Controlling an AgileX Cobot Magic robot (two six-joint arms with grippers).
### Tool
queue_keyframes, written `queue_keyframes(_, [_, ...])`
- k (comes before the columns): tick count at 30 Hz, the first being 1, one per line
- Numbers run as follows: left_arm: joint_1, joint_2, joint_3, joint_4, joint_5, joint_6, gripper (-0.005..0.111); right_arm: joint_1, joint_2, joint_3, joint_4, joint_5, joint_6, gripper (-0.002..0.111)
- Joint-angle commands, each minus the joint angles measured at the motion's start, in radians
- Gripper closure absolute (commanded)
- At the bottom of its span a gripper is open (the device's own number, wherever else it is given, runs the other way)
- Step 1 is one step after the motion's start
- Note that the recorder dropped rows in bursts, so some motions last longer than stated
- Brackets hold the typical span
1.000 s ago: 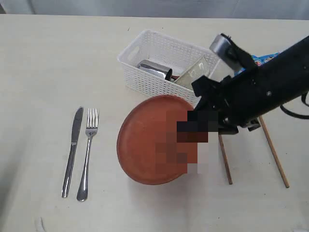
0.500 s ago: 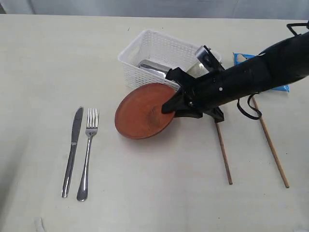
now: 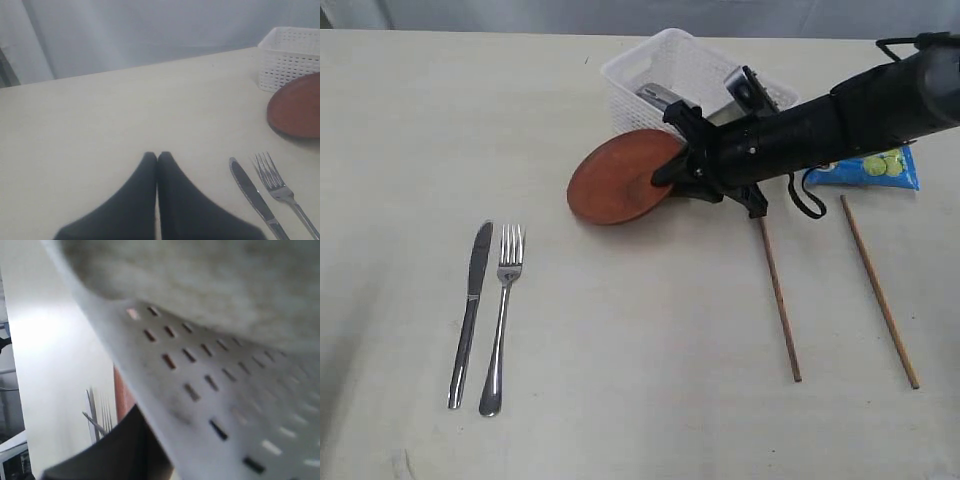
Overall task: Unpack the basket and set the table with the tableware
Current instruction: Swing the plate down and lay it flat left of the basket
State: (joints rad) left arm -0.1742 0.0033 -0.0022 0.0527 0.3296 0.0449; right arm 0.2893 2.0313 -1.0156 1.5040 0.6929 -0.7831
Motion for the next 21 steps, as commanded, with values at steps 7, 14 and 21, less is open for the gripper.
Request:
queue_keyframes(7, [0.002,-0.003,0.002,-0.002,-0.008,0.000,0.107,0.027,-0.001,-0.009,0.016,0.033,-0.062,0.090])
queue_keyframes(14, [0.002,-0.003,0.002,-0.002,-0.008,0.000,0.107,0.027,-0.007,-0.009,0.018,0.083,-0.062,0.062])
queue_keyframes(21, [0.002,-0.003,0.002,-0.002,-0.008,0.000,0.107,0.027,-0.028,-0.009,0.015,0.233,-0.062,0.062])
